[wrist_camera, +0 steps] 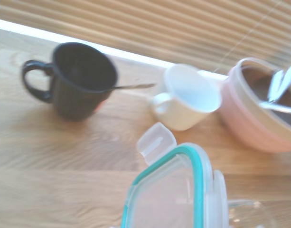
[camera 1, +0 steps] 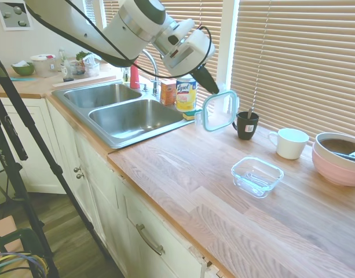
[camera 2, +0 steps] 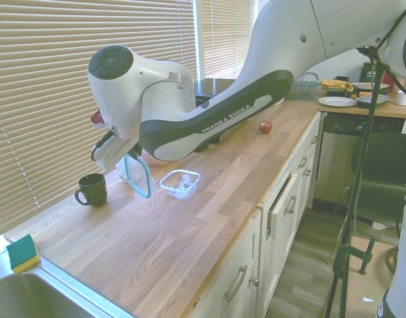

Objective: Uncover the lid of the food container

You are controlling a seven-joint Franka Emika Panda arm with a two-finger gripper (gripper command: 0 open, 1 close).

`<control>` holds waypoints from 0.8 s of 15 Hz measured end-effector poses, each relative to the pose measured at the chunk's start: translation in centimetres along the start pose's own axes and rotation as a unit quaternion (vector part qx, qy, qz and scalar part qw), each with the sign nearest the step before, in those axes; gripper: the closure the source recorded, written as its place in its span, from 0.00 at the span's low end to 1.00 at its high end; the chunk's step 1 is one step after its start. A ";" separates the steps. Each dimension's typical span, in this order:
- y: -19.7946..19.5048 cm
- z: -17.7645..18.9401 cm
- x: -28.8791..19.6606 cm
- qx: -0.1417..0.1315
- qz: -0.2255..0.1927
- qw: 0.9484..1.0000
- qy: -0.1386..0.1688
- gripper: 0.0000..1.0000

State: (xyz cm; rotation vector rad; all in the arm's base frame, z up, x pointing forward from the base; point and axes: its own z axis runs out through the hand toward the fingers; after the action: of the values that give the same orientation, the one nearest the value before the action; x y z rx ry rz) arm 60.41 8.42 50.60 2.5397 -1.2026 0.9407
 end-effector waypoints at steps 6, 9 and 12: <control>1.3 -0.8 0.0 0.074 0.031 0.976 -0.203 1.00; 3.8 2.2 0.3 0.075 0.038 0.958 -0.275 1.00; 5.9 6.4 -1.0 0.045 0.047 0.955 -0.288 1.00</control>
State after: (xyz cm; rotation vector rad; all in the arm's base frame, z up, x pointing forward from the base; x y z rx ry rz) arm 58.49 2.58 44.34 2.9634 -1.4534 0.2595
